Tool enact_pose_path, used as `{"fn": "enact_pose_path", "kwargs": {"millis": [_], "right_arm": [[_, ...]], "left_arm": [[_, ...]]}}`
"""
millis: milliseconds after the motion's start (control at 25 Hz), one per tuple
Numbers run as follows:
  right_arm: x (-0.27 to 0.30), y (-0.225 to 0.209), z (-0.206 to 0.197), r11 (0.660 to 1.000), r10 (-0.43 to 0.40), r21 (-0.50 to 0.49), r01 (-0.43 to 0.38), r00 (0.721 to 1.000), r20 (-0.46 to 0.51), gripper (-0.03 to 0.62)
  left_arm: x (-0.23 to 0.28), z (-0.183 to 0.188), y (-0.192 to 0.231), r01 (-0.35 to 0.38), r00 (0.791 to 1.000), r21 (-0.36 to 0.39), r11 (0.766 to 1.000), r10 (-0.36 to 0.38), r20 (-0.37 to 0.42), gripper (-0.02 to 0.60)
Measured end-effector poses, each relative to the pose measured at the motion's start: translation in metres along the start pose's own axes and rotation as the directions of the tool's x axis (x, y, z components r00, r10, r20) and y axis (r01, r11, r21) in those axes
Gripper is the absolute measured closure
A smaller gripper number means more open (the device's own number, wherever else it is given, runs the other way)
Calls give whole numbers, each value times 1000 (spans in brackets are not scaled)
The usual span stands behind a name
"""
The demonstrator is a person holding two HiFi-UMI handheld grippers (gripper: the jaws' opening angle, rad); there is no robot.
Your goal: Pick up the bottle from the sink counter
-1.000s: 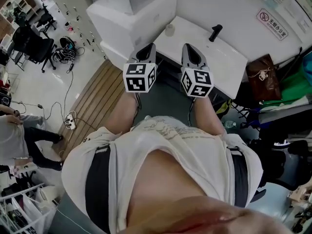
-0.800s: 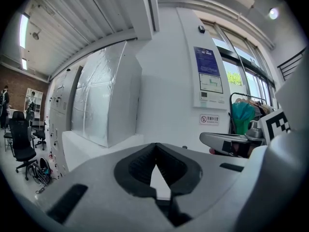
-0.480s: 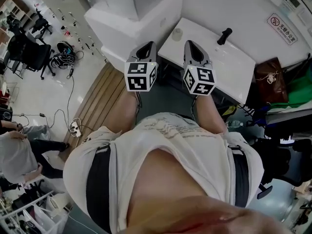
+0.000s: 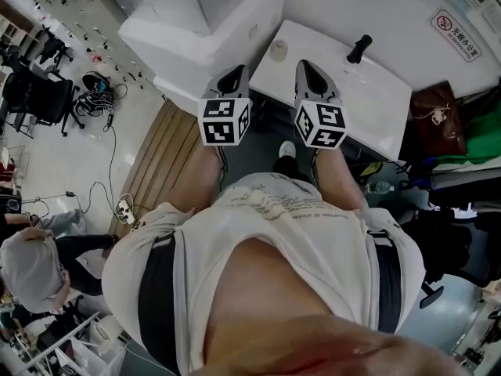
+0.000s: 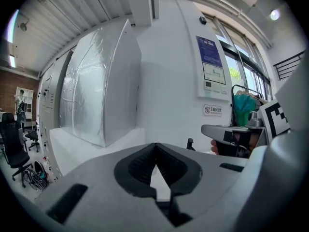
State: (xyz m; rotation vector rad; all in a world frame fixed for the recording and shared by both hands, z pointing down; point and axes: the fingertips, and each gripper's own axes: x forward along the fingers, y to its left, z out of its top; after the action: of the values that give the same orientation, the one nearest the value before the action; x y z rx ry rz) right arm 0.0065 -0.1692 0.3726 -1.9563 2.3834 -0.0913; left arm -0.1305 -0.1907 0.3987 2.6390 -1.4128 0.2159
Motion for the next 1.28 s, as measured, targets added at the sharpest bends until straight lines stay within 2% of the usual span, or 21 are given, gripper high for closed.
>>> {"fn": "enact_pose_path", "kwargs": {"millis": [600, 1040, 1280], "right_arm": [[84, -78, 2, 999, 31, 12, -31, 1000, 0, 571], [154, -115, 3, 995, 101, 21, -101, 995, -4, 571], [183, -130, -8, 988, 151, 24, -150, 988, -28, 571]], "left_arm": [[111, 19, 3, -30, 1000, 18, 999, 30, -2, 560], [186, 34, 16, -88, 996, 11, 996, 88, -4, 560], [221, 28, 23, -119, 993, 10, 993, 119, -21, 560]]}}
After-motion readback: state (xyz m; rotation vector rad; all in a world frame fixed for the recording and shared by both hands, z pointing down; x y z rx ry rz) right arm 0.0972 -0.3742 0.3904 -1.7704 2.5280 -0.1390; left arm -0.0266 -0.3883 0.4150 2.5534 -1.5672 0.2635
